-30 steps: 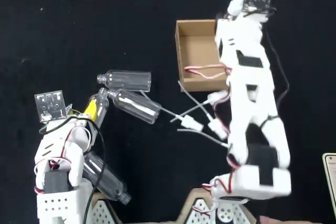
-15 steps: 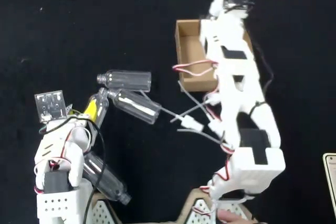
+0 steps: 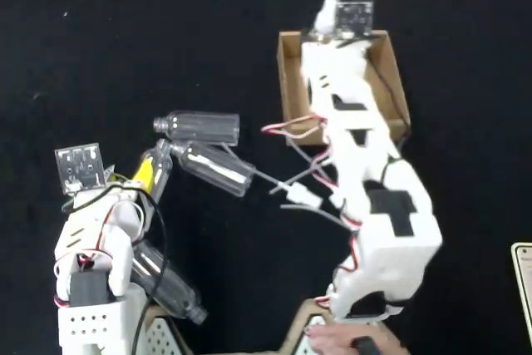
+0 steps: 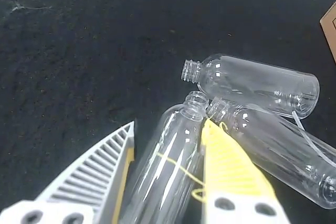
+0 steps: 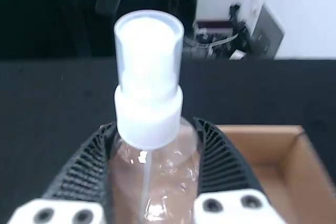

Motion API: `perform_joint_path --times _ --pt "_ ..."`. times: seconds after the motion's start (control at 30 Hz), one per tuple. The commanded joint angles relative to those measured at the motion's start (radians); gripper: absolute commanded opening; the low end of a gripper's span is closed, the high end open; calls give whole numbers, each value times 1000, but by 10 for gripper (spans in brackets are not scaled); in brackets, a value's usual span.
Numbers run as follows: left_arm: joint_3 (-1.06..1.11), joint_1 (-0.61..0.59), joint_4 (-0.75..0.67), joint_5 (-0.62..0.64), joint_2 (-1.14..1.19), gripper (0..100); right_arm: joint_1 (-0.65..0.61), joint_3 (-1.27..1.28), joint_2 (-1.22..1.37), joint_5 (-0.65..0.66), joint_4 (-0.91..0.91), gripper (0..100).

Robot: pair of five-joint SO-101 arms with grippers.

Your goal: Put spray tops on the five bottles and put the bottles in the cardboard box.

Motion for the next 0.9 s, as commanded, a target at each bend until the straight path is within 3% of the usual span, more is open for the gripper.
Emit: perform_joint_path --times 0.0,0.27,0.47,0.87 --pt "-16 7 -25 3 -5 199 -43 -104 31 2 -35 50" --pt "-16 7 -25 3 -5 199 -49 -108 54 2 -57 49" --pt "-16 7 -25 3 -5 199 -58 -84 67 2 -221 49" --pt "-16 7 -25 3 -5 199 -86 -140 154 3 -229 49"
